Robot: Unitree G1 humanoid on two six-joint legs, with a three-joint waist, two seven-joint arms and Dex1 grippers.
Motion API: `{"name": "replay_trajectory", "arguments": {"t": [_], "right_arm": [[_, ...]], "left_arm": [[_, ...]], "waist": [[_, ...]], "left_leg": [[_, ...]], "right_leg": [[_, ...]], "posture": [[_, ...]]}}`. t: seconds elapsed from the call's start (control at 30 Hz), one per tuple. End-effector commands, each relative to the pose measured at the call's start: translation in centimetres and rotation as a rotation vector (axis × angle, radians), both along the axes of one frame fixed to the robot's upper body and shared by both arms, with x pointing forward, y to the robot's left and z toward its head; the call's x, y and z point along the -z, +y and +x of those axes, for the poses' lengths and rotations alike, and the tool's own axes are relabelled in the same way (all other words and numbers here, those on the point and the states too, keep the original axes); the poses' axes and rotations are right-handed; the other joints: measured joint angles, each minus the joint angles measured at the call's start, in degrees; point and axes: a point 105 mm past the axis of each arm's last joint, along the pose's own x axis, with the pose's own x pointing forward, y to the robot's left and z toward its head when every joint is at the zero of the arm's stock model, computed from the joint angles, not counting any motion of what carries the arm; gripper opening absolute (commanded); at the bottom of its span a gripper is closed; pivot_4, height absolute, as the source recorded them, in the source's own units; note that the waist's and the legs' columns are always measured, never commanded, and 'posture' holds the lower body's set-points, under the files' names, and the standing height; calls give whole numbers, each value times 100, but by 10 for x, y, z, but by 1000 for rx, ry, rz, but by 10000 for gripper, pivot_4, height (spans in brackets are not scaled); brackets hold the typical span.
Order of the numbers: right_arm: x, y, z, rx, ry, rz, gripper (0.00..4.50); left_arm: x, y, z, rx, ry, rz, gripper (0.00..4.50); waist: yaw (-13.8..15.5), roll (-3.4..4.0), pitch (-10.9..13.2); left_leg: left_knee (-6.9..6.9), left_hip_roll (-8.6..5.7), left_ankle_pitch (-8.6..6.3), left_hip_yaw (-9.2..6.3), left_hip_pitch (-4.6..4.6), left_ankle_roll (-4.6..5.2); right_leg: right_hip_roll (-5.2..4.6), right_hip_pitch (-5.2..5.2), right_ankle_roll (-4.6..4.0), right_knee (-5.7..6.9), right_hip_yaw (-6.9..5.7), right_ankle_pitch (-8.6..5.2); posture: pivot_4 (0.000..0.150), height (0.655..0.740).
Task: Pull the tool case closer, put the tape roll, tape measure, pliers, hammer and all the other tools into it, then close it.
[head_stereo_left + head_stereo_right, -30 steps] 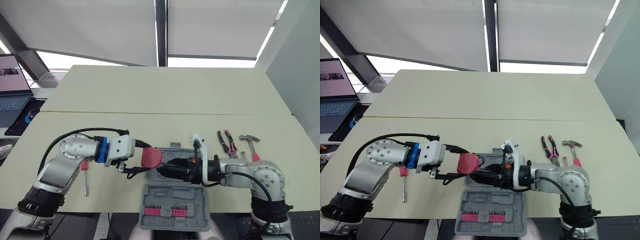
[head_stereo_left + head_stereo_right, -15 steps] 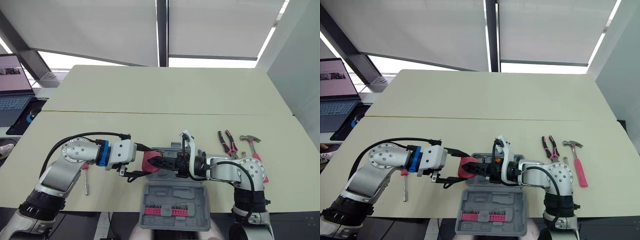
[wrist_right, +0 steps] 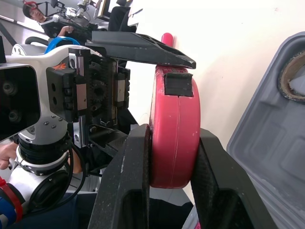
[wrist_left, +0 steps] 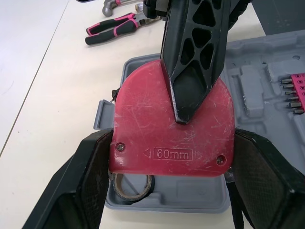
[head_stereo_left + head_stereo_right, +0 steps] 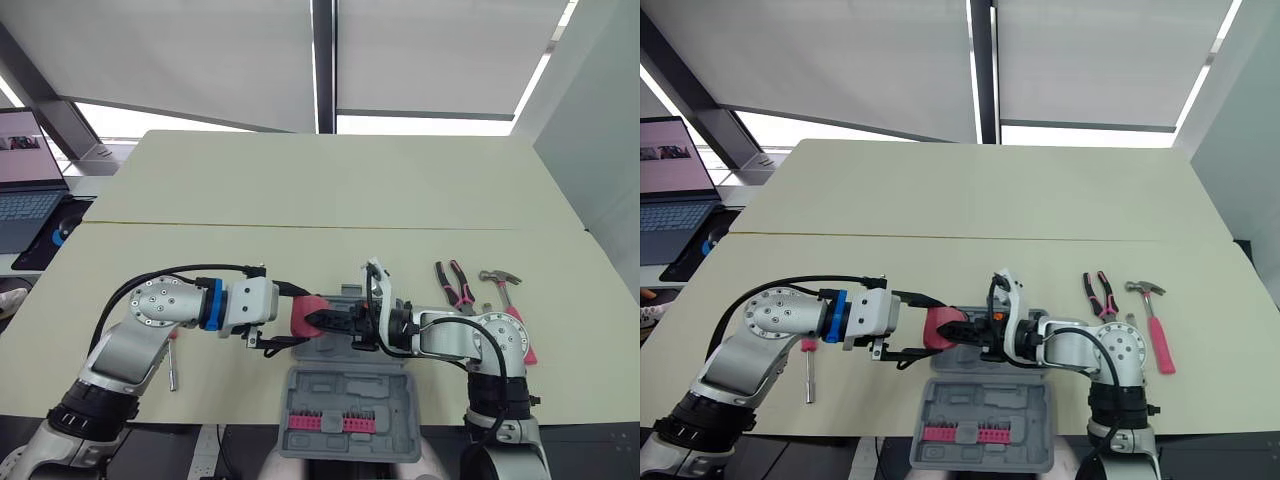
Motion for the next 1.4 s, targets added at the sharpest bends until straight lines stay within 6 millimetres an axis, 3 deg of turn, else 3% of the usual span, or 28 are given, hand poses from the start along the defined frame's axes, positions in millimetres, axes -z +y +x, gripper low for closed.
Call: {"name": "replay_trajectory", "arguments": {"t": [0.03,0.17,0.3,0.5,0.73,0.93,1.07,1.27,1.4], "right_arm": [[-6,1,-5,-19,-9,32,8240],[-5,-8,-6,-8,-6,22,8213],[-5,-22,-7,8,-9,5,7592],[-14,-72,-16,90,-18,-64,7592],[-28,-150,-43,128,-54,-237,7592],[-14,-193,-53,211,72,-419,7592],[8,-195,-59,209,162,-485,7592],[44,-185,-52,243,211,-533,7592],[57,-180,-53,244,233,-543,7592]], "left_arm": [[-4,-3,-4,20,-22,-14,32622],[-7,-1,-5,18,12,-52,32621],[-15,3,-6,10,28,-82,45000],[-17,17,-21,8,99,-90,45000],[-10,3,-54,73,147,-107,45000],[-8,-11,-66,118,140,-116,45000],[-5,-13,-72,135,144,-104,45000],[2,-21,-76,149,136,-93,45000],[4,-25,-78,147,127,-102,45000]], "waist": [[-1,0,0],[4,0,0],[9,0,0],[0,4,3],[34,5,8],[50,0,5],[50,-2,6],[60,-3,7],[72,-3,7]], "left_leg": [[0,0,0,0,0,0],[0,1,0,0,-1,0],[1,-1,0,0,-1,0],[-3,1,-1,2,-2,2],[-2,4,-2,-4,-4,6],[-2,7,-2,-1,0,6],[-2,8,-2,3,0,6],[0,5,-1,2,-2,5],[-2,4,-2,1,-4,5]], "right_leg": [[0,0,0,-1,0,0],[0,0,0,0,0,0],[-1,2,0,-2,-1,0],[-3,2,2,-8,3,-2],[-2,37,10,-54,-4,-7],[2,43,10,-58,-4,-6],[3,43,10,-59,-1,-6],[3,43,11,-62,1,-6],[1,42,11,-64,2,-6]], "posture": [[1500,7400],[1500,7400],[1500,7400],[1500,7400],[1500,7400],[1500,7400],[1500,7400],[1500,7400],[1500,7400]]}}
